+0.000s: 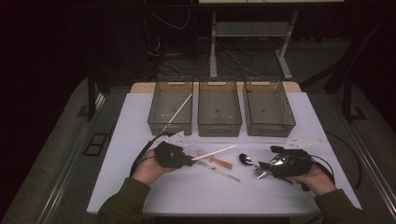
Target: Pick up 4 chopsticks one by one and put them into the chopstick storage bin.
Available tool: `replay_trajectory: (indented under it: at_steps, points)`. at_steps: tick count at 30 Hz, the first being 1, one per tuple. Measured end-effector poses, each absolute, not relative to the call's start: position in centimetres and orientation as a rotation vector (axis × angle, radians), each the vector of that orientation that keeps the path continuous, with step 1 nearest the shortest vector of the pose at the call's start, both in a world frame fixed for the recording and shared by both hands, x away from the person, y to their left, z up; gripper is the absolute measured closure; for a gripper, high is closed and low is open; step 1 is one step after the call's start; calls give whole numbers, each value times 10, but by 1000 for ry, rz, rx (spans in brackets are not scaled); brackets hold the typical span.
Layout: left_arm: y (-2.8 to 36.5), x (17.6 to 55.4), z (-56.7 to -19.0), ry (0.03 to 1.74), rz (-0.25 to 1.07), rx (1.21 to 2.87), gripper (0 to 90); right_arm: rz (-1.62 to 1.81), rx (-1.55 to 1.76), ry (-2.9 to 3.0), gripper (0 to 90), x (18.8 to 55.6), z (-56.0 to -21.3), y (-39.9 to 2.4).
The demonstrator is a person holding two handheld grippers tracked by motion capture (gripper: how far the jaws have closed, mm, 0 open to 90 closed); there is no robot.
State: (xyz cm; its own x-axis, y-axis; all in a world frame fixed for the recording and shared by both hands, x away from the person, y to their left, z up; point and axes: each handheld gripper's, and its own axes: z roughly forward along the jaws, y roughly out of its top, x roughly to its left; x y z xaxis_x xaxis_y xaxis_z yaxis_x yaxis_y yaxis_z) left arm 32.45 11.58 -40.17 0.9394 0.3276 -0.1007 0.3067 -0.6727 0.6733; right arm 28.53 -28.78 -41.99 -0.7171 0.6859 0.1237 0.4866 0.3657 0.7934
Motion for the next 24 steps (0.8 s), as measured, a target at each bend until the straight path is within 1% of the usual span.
replay_trajectory:
  at_steps: [8, 9, 10, 18, 20, 24]
  points:
    - [127, 333, -394, 550, 91, 2305, 847, 1253, 1090, 2381, 183, 270, -437, -292]
    - [129, 334, -392, 561, 97, 2302, 847, 1251, 1086, 2381, 168, 269, -438, -292]
    - [130, 335, -391, 575, 104, 2294, 847, 1253, 1089, 2378, 132, 267, -439, -291]
    - [140, 346, -384, 681, 158, 2252, 847, 1267, 1120, 2321, 123, 263, -443, -288]
    - [142, 350, -382, 708, 167, 2240, 847, 1258, 1139, 2314, 96, 264, -444, -288]
    - [146, 356, -379, 737, 183, 2227, 847, 1259, 1176, 2297, 91, 263, -443, -287]
